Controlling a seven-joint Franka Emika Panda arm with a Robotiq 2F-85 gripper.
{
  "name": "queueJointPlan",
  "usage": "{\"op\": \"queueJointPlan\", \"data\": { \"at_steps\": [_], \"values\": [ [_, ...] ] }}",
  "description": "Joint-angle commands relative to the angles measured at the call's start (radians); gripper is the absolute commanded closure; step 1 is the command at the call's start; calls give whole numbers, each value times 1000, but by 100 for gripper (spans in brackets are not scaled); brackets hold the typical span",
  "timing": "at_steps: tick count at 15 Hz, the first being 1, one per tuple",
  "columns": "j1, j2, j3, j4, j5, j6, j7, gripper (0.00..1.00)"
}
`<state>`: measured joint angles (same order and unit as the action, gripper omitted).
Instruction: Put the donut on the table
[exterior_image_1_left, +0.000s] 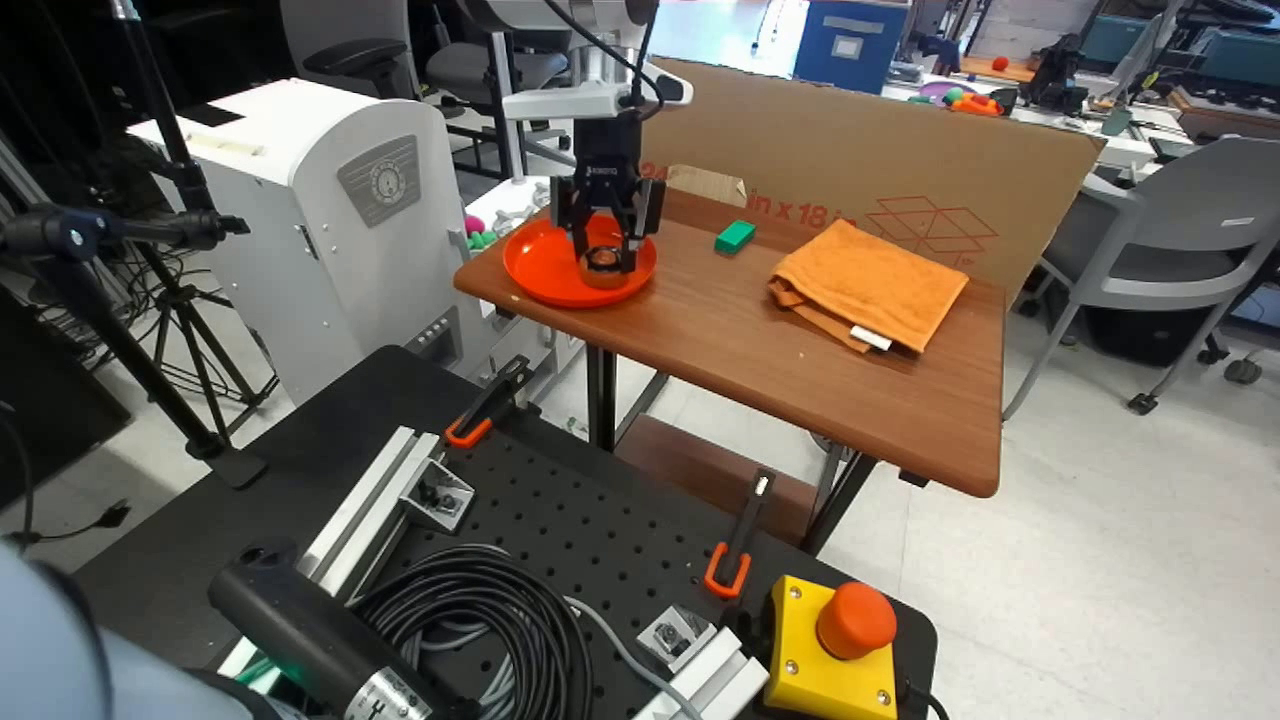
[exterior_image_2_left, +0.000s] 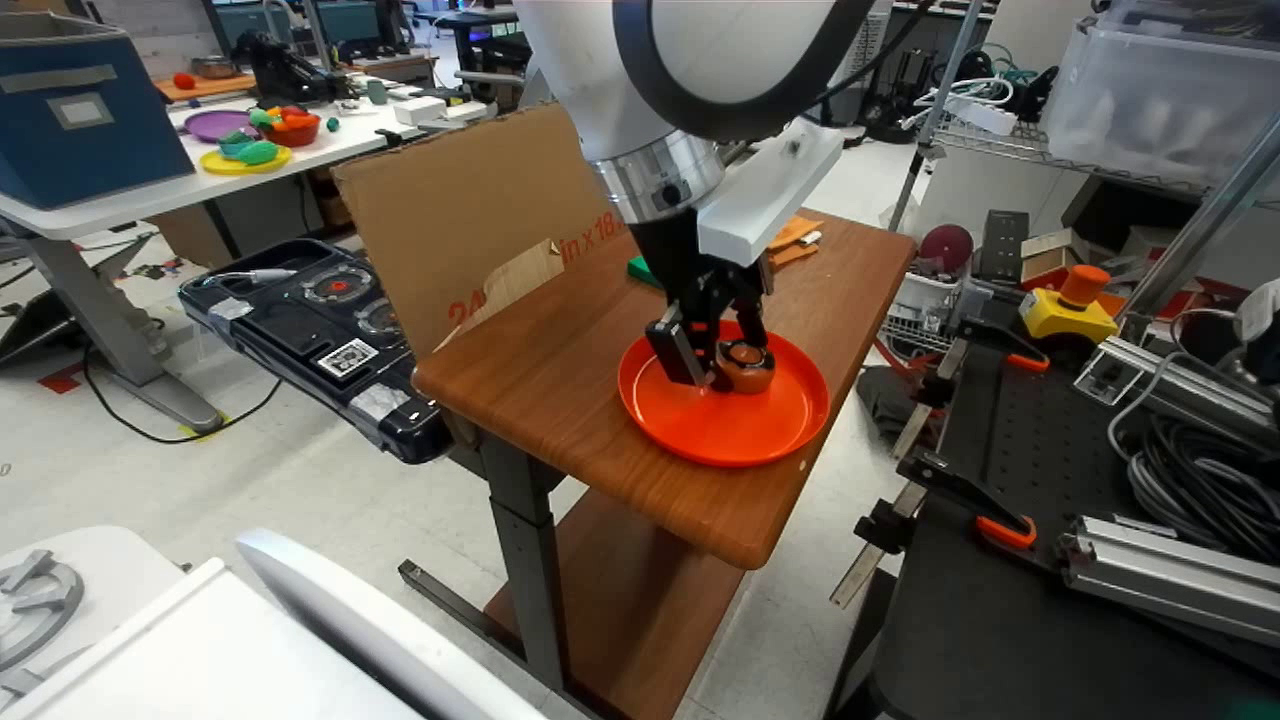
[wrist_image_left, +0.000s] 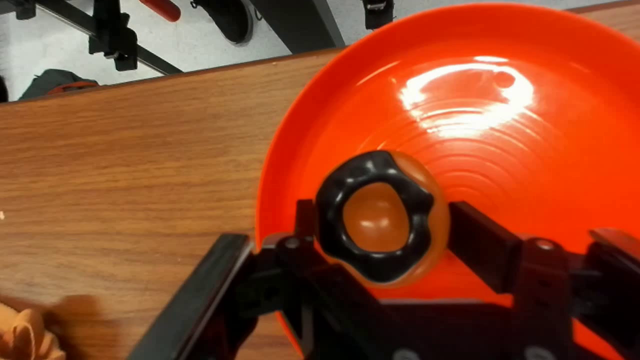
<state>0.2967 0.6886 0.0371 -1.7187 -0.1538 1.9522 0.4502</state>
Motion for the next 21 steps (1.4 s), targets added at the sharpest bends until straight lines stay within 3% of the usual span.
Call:
{"op": "queueJointPlan", "data": {
  "at_steps": [1,8,13,21],
  "values": [
    [31,46,-19,71,-21,-58,25,58],
    [14,-77,21,74,31,-62,-18,58],
    [-10,-1,11,315,75,-133,-12,58],
    [-24,306,-51,720,75,-274,52,58]
  ]
}}
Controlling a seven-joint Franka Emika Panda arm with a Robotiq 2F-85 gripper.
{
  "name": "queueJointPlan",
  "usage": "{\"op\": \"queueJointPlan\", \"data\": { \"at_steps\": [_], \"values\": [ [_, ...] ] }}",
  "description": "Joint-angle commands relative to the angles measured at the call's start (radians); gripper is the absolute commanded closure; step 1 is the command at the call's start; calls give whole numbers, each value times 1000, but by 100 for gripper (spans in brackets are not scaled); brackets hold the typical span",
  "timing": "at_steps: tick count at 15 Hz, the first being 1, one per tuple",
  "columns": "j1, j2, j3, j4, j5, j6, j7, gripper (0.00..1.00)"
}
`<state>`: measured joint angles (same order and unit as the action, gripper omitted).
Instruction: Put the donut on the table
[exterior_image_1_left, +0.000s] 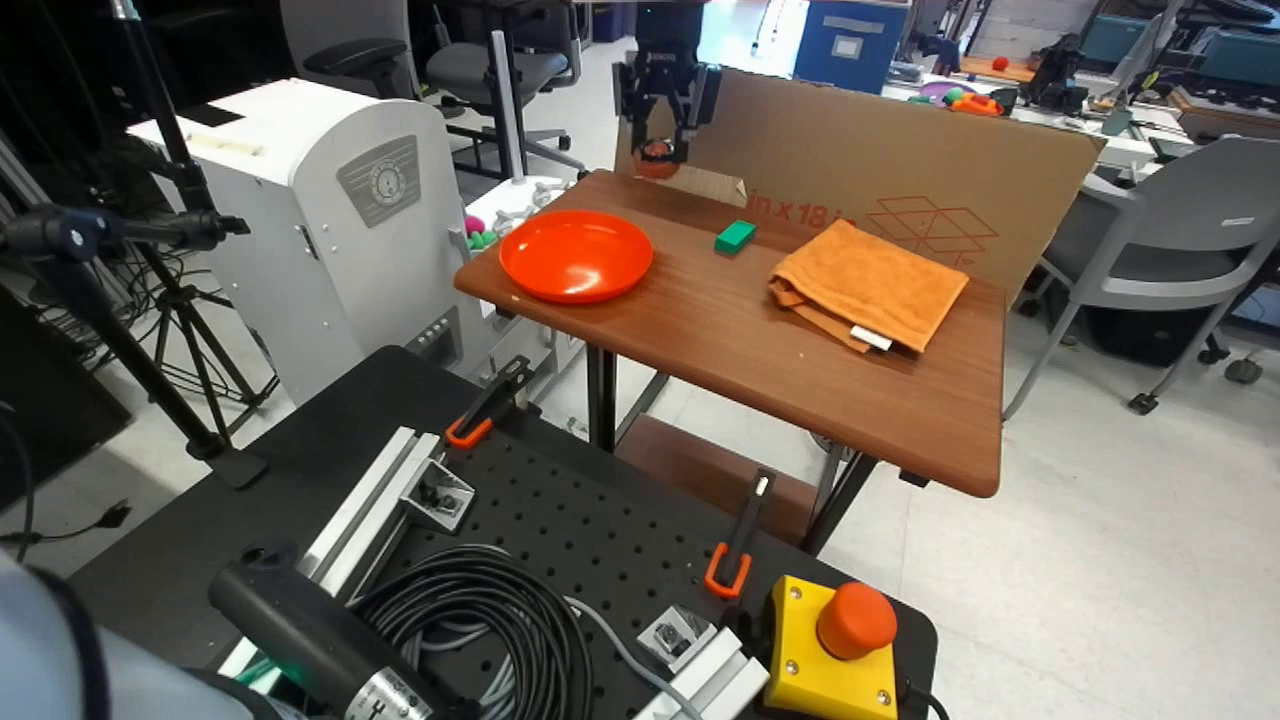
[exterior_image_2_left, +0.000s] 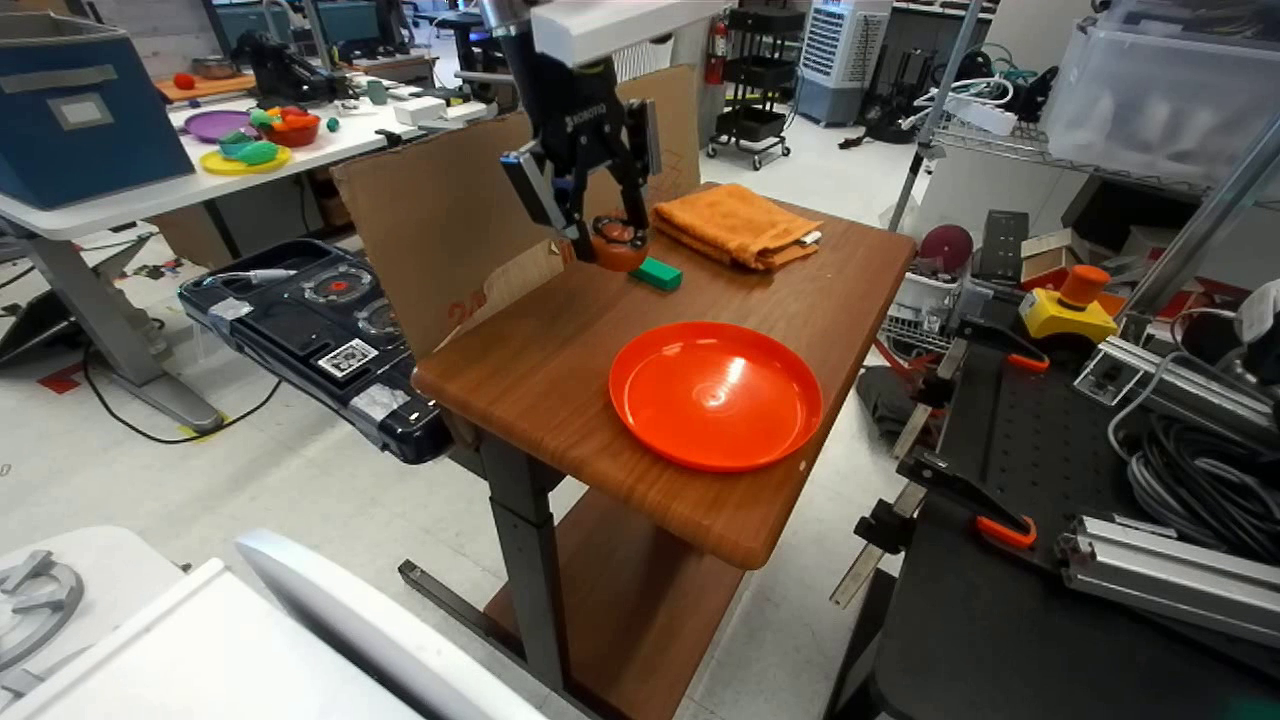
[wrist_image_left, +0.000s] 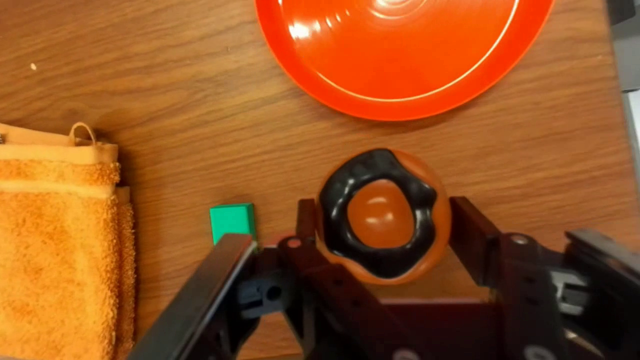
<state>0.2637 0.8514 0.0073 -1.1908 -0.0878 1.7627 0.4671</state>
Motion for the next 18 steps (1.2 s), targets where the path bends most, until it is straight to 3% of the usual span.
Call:
{"op": "queueJointPlan", "data": {
  "at_steps": [1,5,6,7,9,11,16,17,18],
  "values": [
    [11,183,-29,236,6,-103,46,58],
    [10,321,-39,416,0,-200,77,56],
    [11,346,-37,461,1,-224,78,9],
    [11,359,-34,488,3,-244,77,10],
    [15,366,-38,517,15,-263,66,1],
    [20,368,-30,548,20,-280,53,0],
    [30,226,8,420,10,-255,13,0],
    [29,297,-5,486,2,-242,32,0],
    [32,278,-1,477,2,-242,30,0]
  ]
}}
